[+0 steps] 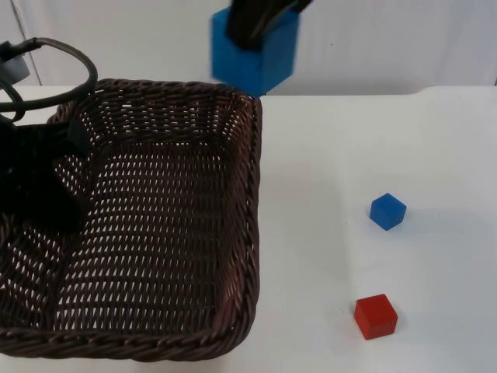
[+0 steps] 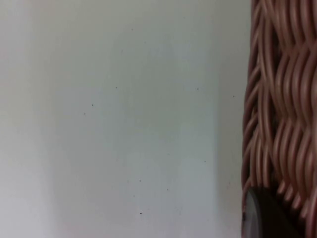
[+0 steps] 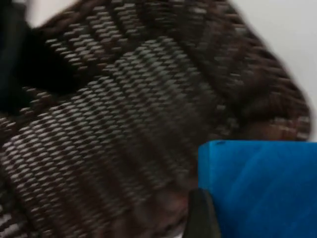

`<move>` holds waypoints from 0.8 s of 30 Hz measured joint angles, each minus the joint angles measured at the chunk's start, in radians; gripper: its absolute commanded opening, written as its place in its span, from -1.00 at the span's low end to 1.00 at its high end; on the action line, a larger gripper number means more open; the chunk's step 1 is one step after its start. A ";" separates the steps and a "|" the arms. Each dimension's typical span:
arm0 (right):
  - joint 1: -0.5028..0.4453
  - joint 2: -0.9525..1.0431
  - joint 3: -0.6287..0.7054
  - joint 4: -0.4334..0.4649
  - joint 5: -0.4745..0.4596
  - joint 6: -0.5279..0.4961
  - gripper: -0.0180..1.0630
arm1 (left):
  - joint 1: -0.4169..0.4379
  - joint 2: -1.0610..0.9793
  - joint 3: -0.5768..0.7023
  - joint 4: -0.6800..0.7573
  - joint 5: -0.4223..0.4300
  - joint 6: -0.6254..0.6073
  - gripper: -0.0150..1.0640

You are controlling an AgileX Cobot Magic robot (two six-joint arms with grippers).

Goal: Pick up the basket with the left hand and place the largest block into the basket with the right hand.

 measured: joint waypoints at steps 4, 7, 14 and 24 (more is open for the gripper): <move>0.036 0.000 0.000 0.000 -0.009 -0.004 -0.97 | 0.000 0.000 0.000 0.000 0.000 0.000 -0.98; 0.051 0.000 0.000 0.007 -0.037 -0.011 -0.97 | 0.000 0.000 0.000 0.000 0.000 0.000 -0.98; 0.053 0.000 0.000 0.007 -0.109 -0.011 -0.97 | 0.000 0.000 0.000 0.000 0.000 0.000 -0.98; 0.053 0.065 -0.002 0.017 -0.193 -0.007 -0.97 | 0.000 0.000 0.000 0.000 0.003 0.000 -0.98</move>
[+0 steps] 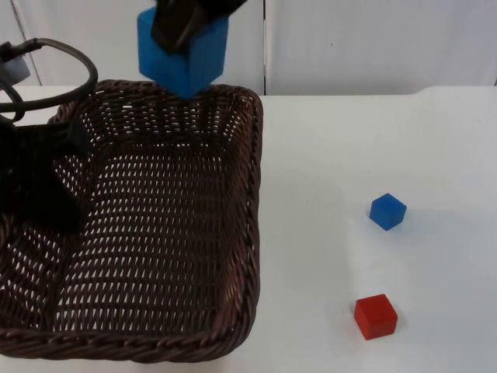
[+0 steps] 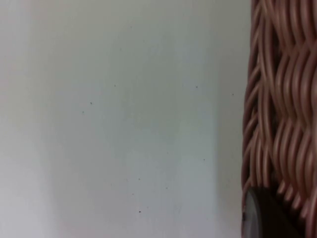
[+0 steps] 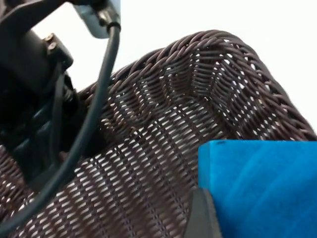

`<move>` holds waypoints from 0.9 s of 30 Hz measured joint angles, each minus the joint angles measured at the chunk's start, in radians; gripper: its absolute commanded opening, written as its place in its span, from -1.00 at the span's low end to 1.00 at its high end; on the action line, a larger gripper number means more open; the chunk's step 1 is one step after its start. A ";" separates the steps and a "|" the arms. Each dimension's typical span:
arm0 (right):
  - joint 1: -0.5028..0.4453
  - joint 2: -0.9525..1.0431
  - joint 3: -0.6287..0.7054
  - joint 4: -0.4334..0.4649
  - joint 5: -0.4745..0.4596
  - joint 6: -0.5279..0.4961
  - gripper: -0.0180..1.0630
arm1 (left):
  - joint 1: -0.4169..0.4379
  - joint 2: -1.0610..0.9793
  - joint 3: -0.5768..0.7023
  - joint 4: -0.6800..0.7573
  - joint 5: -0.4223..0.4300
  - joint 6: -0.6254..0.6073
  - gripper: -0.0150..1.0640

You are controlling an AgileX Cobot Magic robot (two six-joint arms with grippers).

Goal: Pick up the basket with the left hand and place the largest block into the basket with the right hand.

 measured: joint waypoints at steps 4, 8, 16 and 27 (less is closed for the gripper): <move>0.000 0.058 0.000 0.037 -0.038 0.000 -0.97 | 0.000 0.000 0.000 0.000 0.002 0.000 -0.98; 0.000 0.105 0.000 0.040 -0.046 0.000 -0.97 | 0.000 0.000 0.000 0.000 0.002 0.000 -0.98; 0.000 0.168 0.000 0.084 -0.040 -0.007 -0.72 | 0.000 0.000 0.000 0.000 0.002 0.000 -0.98; 0.000 0.168 0.000 0.095 -0.038 -0.014 0.57 | 0.000 0.000 0.000 0.000 0.002 0.000 -0.98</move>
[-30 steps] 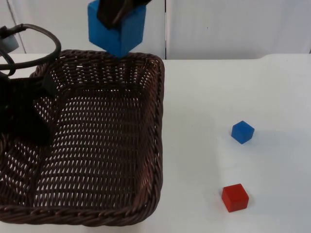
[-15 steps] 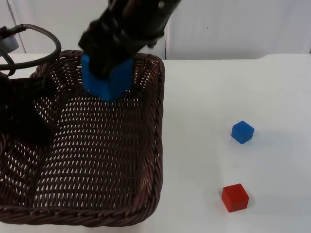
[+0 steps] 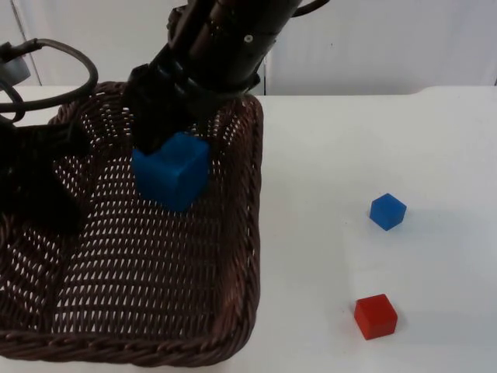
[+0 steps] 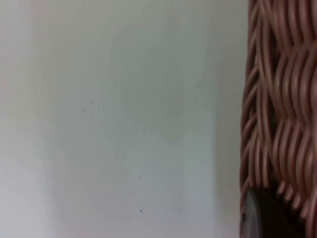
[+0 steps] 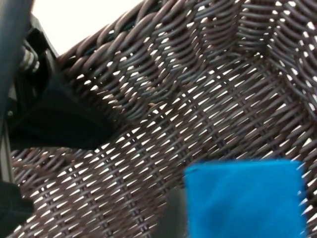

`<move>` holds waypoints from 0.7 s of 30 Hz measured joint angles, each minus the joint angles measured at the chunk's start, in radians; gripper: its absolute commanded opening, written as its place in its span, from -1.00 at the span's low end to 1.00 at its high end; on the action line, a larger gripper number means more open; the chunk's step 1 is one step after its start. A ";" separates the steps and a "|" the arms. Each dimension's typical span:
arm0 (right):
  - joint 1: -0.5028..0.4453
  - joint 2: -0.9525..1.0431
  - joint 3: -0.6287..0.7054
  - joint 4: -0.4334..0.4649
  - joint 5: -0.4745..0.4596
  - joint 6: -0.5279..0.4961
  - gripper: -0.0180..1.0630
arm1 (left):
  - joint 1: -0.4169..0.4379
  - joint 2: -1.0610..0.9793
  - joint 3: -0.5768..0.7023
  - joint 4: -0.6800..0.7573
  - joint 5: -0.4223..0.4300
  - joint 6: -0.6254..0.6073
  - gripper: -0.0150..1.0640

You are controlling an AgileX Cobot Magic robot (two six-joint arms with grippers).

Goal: Pick up the basket with the left hand and place the largest block into the basket with the right hand.

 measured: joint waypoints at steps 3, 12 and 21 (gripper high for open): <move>0.000 0.000 0.000 0.002 0.000 0.000 0.59 | 0.000 0.000 0.000 0.000 0.004 0.000 -0.98; 0.000 -0.048 0.000 -0.007 0.006 0.000 0.59 | 0.000 0.000 0.000 0.000 0.006 0.000 -0.98; -0.003 -0.208 0.000 -0.058 0.056 0.020 0.59 | 0.000 0.000 0.000 0.000 0.014 0.000 -0.98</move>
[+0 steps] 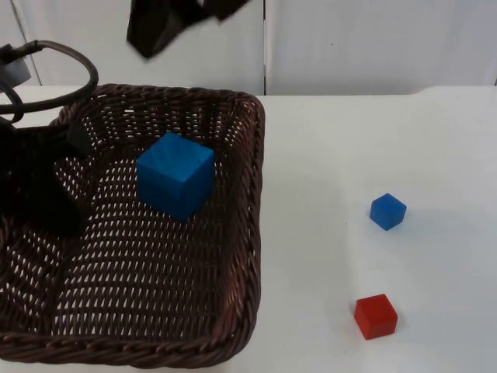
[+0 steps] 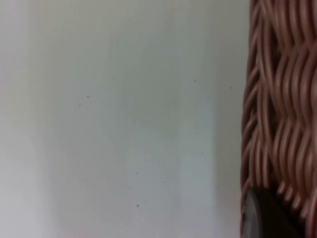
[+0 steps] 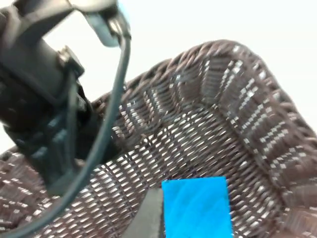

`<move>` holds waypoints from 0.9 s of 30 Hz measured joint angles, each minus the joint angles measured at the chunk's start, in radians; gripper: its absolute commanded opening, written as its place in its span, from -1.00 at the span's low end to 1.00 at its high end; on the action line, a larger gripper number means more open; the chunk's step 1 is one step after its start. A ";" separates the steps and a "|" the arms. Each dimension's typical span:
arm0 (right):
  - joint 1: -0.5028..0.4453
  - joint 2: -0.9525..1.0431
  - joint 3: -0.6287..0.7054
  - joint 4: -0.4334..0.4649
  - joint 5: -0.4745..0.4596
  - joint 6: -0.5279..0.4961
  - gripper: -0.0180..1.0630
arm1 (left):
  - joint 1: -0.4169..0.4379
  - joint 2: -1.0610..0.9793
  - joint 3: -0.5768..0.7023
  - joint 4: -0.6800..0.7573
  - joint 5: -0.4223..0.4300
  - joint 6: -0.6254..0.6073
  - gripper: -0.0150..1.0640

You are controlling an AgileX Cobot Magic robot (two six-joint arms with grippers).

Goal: Pick up the basket with the left hand and place the largest block into the basket with the right hand.

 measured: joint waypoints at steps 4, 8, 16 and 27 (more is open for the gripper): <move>-0.002 -0.101 0.000 -0.005 0.040 0.009 0.59 | 0.000 0.000 0.000 0.000 0.000 0.000 -0.98; -0.002 -0.185 0.000 -0.016 0.094 0.009 0.59 | 0.000 0.000 0.000 0.000 0.000 0.000 -0.98; -0.002 -0.309 0.000 -0.023 0.177 0.012 0.59 | 0.000 0.000 0.000 0.000 0.000 0.000 -0.98; -0.002 -0.424 0.000 -0.015 0.255 0.008 0.59 | 0.000 0.000 0.000 -0.015 0.004 0.022 -0.98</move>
